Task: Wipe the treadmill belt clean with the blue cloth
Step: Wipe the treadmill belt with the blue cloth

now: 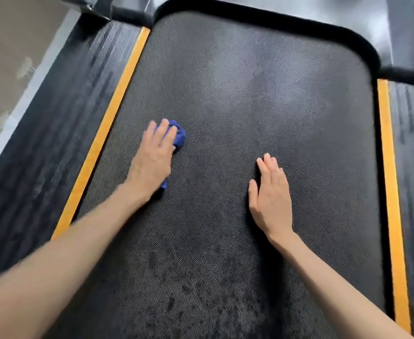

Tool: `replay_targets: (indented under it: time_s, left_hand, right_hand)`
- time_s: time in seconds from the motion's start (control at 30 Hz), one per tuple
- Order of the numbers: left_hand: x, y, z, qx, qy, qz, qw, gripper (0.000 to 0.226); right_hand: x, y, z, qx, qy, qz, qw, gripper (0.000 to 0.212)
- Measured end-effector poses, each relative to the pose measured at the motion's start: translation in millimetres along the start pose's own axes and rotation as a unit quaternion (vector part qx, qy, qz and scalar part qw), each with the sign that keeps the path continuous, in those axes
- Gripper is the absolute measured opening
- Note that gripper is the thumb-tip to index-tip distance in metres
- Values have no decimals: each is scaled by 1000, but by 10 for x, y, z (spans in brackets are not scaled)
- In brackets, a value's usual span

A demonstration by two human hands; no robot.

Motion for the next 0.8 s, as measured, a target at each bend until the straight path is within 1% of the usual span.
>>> replay_targets:
  time_s: [0.07, 0.13, 0.17, 0.23, 0.27, 0.3, 0.37, 0.47, 0.5, 0.57, 0.6, 0.7, 0.77, 0.8]
  left_hand:
    - [392, 219, 15, 14, 14, -8, 1000, 59]
    - [578, 340, 24, 2, 15, -29, 999, 64]
    - [564, 354, -6, -9, 11, -49, 999, 62]
    - [413, 340, -44, -45, -35, -95, 994, 49]
    - [301, 290, -63, -53, -62, -96, 992, 44]
    - [145, 191, -68, -53, -86, -77, 992, 43]
    - [-254, -139, -55, -43, -123, 17, 991, 46]
    - [-813, -782, -132, 22, -159, 135, 978, 51]
    - [-919, -961, -165, 32, -170, 165, 971, 52]
    - [-926, -1172, -173, 16, -148, 219, 964, 46]
    - [-867, -1200, -161, 2, -134, 228, 964, 43]
    - [-673, -1148, -155, -21, -131, 205, 970, 40]
    - [-458, -1009, -113, -46, -90, 157, 982, 44]
    - [-315, -901, -93, -57, -71, 119, 989, 48]
  right_hand:
    - [4, 3, -1, -1, 2, 5, 1000, 52]
    - [1, -2, 2, -1, 1, 6, 1000, 52]
    - [5, -3, 2, -2, 1, 6, 1000, 52]
    - [10, 1, 5, -4, 4, 7, 1000, 52]
    - [10, -1, 4, -4, 5, 8, 1000, 52]
    - [12, 0, 1, -4, 4, 9, 1000, 52]
    - [22, 4, -2, -5, 0, 7, 1000, 52]
    - [18, 0, 14, -8, -3, 2, 1000, 51]
    - [14, 0, 17, -9, -3, 0, 1000, 52]
    - [3, 4, 23, -8, -3, -2, 1000, 52]
    - [-1, 4, 21, -5, 0, -4, 1000, 52]
    - [-15, -9, -10, 1, 6, 1, 1000, 54]
    - [-7, -23, -10, 4, 7, 1, 1000, 55]
    - [-5, -20, -5, 4, 8, 1, 1000, 55]
Point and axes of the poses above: each hand's wrist, its own y-axis towards the middle knuckle, its own z-axis out of the palm, x = y × z, the point moved 1 cm from there along y, towards the middle knuckle, and after that the axes turned 1 degree about z, right-handed, at the moved point
